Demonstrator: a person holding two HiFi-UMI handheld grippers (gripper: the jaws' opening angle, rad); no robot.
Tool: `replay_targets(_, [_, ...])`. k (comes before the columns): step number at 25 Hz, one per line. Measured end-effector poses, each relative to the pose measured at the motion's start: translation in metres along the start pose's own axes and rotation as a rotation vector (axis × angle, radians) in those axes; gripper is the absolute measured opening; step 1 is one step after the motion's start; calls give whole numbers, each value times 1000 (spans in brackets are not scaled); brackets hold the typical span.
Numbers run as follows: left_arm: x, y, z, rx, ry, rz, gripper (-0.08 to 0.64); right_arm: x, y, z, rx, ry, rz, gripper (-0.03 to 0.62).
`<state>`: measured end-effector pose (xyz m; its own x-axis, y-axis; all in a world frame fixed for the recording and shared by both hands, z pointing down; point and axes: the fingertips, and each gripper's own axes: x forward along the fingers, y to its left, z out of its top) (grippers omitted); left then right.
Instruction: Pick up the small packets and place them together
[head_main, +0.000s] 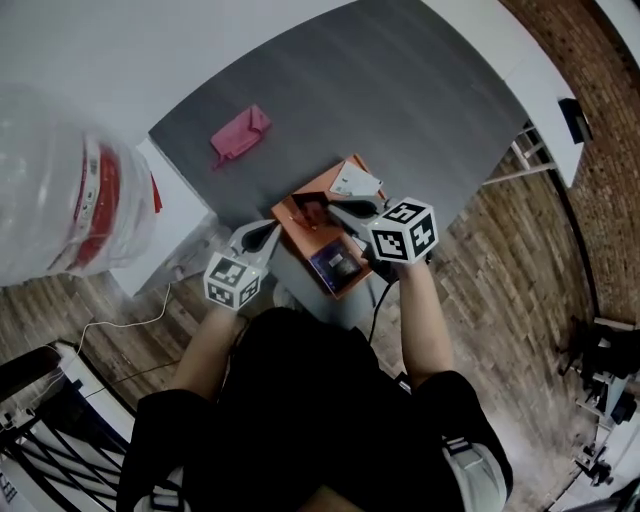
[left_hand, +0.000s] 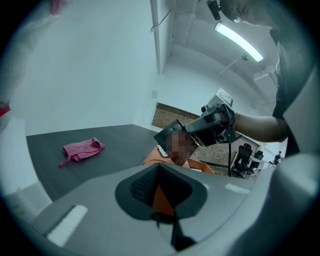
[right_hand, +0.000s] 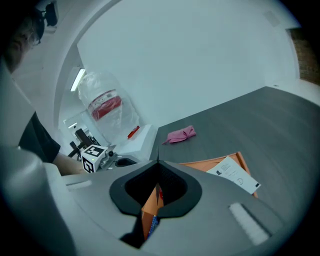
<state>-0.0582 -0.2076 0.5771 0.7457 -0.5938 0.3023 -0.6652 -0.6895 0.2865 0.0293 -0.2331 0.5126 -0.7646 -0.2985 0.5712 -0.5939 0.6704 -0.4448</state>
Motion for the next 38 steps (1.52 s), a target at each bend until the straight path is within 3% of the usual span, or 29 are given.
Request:
replay_targets(4, [-6, 5, -1, -17, -3, 25, 0, 10, 0, 0, 120, -51, 42, 4])
replay_targets(10, [-7, 4, -9, -27, 6, 22, 0, 26, -23, -31, 316, -59, 16, 4])
replay_targets(13, [-7, 4, -9, -19, 13, 16, 0, 30, -32, -39, 348, -69, -20, 5])
replay_targets(18, [-4, 4, -8, -11, 19, 9, 0, 35, -39, -43, 267, -53, -105, 23])
replay_targets(21, [-1, 4, -9, -6, 25, -2, 0, 40, -42, -47, 178, -10, -169, 116])
replay_targets(24, [2, 1, -7, 0, 27, -12, 0, 40, -43, -46, 94, 12, -219, 171])
replay_targets(27, [4, -1, -5, 7, 26, -21, 0, 36, -41, -42, 37, 17, -242, 176])
replay_targets(34, [10, -7, -3, 21, 24, -54, 0, 15, -38, -39, 23, -23, -254, 163])
replay_targets(38, [14, -15, -4, 24, 23, -77, 0, -10, -39, -51, -29, -2, -310, 160])
